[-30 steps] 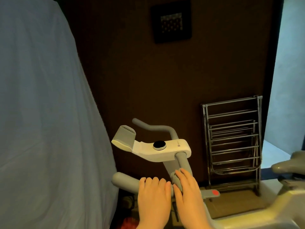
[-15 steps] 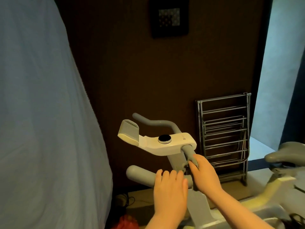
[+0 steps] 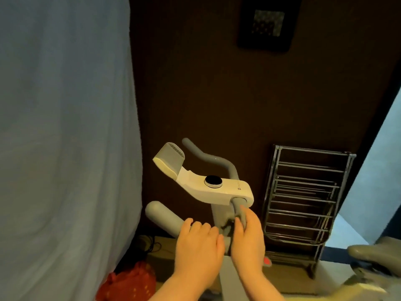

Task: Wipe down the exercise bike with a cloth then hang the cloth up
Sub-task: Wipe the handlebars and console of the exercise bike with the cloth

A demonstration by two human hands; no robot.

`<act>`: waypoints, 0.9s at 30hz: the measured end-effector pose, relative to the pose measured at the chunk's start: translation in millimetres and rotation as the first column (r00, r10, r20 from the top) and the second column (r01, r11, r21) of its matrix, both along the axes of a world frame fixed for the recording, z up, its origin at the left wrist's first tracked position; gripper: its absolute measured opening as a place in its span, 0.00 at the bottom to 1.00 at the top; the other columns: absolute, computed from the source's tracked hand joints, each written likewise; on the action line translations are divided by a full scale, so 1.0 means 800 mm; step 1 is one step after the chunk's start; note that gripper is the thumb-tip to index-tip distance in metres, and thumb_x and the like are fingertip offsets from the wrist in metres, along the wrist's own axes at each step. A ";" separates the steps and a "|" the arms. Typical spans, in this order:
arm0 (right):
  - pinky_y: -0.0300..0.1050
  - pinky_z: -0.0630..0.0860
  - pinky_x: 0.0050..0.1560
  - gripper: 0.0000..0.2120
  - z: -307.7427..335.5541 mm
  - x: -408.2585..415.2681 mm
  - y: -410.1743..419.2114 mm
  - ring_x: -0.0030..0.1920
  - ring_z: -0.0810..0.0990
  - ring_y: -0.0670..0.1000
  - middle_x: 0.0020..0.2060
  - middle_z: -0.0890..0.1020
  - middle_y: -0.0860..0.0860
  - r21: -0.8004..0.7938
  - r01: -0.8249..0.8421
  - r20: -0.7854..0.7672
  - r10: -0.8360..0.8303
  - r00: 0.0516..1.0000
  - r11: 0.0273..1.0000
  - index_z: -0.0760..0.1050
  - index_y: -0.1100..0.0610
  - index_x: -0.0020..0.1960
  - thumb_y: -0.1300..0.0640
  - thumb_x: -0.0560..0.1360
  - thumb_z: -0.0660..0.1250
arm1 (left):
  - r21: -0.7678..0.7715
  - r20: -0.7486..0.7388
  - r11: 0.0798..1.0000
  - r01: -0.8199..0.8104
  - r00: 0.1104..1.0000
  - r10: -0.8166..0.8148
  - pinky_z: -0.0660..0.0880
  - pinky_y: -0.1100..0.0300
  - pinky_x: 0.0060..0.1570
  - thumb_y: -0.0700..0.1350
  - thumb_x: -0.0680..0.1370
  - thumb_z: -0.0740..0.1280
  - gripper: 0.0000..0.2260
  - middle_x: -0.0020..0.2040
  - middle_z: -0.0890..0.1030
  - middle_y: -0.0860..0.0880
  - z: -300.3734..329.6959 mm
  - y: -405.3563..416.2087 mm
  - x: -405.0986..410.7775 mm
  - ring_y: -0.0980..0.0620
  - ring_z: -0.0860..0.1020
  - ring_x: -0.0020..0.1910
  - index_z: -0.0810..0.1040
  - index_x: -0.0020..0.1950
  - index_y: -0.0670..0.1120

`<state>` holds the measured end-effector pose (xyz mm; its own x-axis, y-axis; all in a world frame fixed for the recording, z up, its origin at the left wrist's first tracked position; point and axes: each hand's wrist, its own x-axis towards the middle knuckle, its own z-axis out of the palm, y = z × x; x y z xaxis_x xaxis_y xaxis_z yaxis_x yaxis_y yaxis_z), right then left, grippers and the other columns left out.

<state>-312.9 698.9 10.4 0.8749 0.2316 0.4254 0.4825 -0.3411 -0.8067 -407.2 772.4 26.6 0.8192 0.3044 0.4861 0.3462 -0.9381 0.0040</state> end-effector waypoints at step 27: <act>0.45 0.73 0.58 0.13 -0.003 0.091 -0.018 0.60 0.75 0.51 0.56 0.76 0.48 0.030 -0.349 -0.063 0.350 0.935 0.937 0.73 0.56 0.64 0.55 0.82 0.59 | -0.214 0.081 0.854 -0.475 0.862 0.500 0.42 0.49 0.76 0.49 0.84 0.49 0.18 0.73 0.67 0.51 -0.011 -0.077 0.024 0.48 0.53 0.77 0.67 0.73 0.51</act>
